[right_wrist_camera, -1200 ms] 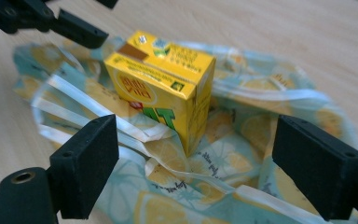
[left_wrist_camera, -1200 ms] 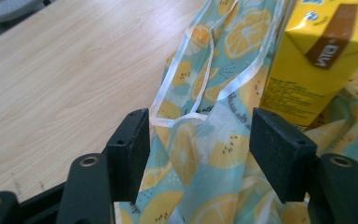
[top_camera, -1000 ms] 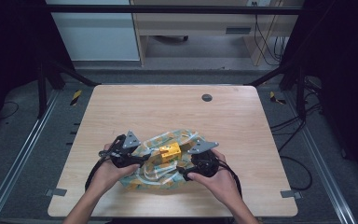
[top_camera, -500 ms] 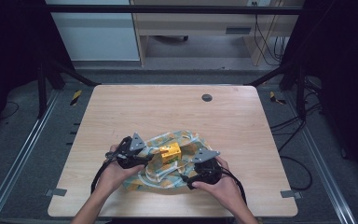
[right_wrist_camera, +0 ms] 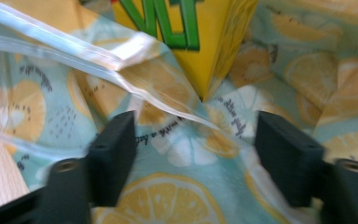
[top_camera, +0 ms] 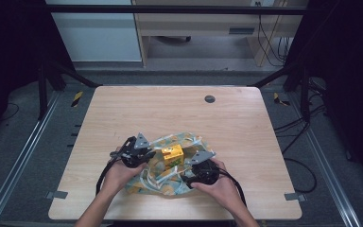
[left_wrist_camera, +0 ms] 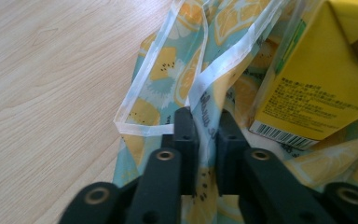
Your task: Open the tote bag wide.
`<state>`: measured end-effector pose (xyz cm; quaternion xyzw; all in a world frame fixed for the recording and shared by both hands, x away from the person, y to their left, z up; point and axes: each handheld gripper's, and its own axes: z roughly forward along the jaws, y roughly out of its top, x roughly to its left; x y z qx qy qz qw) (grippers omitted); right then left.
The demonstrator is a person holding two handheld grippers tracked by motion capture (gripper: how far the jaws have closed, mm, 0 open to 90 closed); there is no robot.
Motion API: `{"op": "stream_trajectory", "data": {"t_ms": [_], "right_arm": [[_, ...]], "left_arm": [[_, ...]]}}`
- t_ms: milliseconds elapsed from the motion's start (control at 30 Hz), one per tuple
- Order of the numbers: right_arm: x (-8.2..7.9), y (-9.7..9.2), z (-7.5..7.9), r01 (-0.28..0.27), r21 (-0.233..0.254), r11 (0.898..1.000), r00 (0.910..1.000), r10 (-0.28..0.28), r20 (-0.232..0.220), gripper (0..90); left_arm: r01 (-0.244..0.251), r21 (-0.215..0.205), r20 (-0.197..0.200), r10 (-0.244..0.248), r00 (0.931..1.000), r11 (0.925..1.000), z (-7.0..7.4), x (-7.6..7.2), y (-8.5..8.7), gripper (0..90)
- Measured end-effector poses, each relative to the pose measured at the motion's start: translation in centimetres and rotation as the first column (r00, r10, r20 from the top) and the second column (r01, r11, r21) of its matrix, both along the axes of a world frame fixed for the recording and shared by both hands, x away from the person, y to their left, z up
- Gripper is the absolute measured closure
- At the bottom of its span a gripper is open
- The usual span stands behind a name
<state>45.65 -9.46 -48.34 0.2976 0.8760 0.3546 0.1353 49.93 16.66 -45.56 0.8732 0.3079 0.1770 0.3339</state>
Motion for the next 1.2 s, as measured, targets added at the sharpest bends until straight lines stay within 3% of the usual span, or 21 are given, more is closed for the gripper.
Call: {"op": "stream_trajectory", "data": {"t_ms": [333,500,633,833,1200], "right_arm": [[-0.8,-1.0,-0.2,-0.041,-0.053,0.998,0.999,0.04,-0.022,72.2],[-0.9,-1.8,0.2,-0.054,-0.033,0.998,0.9982,0.054,-0.027,88.0],[-0.9,-2.8,0.6,-0.039,-0.024,0.999,0.9991,0.038,-0.021,89.5],[-1.1,-4.5,0.7,-0.008,-0.014,1.0,0.9998,0.008,-0.02,89.8],[-1.0,-6.3,0.2,0.037,-0.002,0.999,0.9984,-0.037,-0.042,90.0]], "left_arm": [[-0.052,-0.05,0.031,0.054,0.9981,0.9974,0.8,0.2,0.8,88.0],[-0.11,-0.095,0.046,0.114,0.9924,0.9894,1.2,0.8,1.7,87.7],[-0.14,-0.116,0.058,0.147,0.9875,0.9834,1.4,1.2,2.3,87.8],[-0.154,-0.11,0.046,0.16,0.986,0.9819,1.2,1.7,2.6,88.1],[-0.161,-0.039,-0.009,0.161,0.9869,0.9861,-0.3,3.3,2.5,88.8]]}}
